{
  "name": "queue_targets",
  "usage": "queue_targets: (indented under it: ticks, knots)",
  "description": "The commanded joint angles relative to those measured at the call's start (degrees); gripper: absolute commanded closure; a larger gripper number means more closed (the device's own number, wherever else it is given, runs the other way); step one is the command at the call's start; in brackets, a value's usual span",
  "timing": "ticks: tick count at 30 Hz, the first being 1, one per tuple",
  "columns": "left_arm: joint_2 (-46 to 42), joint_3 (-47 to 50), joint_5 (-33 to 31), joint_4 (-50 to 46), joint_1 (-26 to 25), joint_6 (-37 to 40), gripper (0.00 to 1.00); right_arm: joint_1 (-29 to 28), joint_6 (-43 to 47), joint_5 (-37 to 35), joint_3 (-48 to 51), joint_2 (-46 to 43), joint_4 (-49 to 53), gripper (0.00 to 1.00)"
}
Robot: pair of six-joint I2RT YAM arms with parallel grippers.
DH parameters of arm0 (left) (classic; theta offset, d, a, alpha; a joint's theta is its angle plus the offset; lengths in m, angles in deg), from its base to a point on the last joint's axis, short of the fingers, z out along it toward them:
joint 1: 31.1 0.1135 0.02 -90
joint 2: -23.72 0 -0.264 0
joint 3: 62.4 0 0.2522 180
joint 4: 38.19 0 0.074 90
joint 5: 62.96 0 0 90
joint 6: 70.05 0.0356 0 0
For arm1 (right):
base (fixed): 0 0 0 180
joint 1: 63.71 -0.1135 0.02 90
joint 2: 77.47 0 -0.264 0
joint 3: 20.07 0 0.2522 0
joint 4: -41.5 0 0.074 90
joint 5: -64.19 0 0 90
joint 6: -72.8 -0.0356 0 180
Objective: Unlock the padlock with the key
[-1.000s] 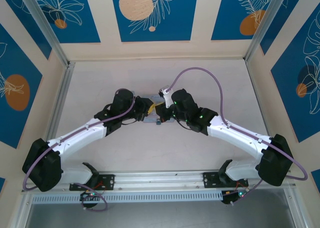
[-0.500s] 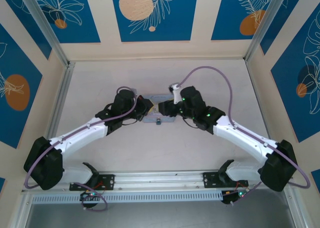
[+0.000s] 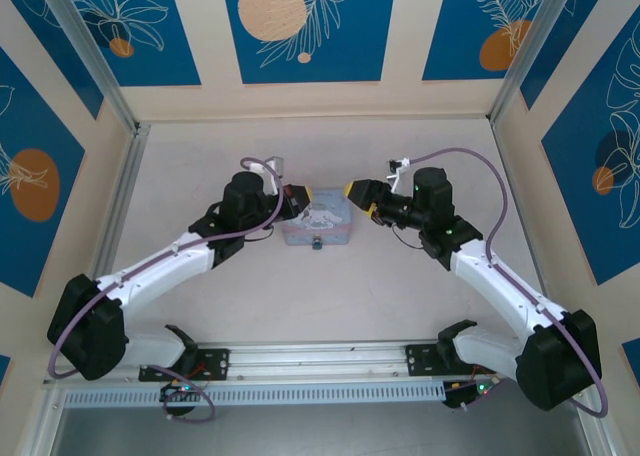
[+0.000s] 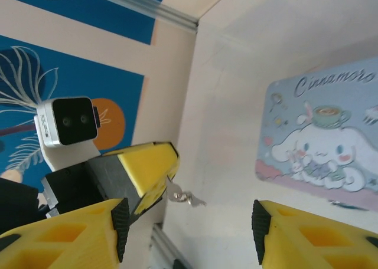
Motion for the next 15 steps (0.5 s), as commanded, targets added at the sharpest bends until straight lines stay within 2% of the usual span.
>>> queue_targets:
  ticks: [1, 4, 9, 15]
  knots:
    - [0.52, -1.44, -1.63, 2.69, 0.5, -2.34, 1.0, -0.54, -7.91, 3.63, 1.19, -0.15, -6.97, 0.41]
    - [0.34, 1.99, -2.28, 9.55, 0.55, -6.28, 1.0, -0.62, -12.45, 4.44, 3.76, 0.79, -12.46, 0.41]
    - [0.31, 4.84, -3.37, 16.34, 0.45, -7.89, 1.0, -1.96, -18.4, 3.99, 5.73, 3.14, -20.21, 0.41]
    - [0.66, 8.54, -7.9, 25.72, 0.16, -10.16, 1.0, -5.25, -28.76, -1.45, 7.12, 6.44, -29.46, 0.42]
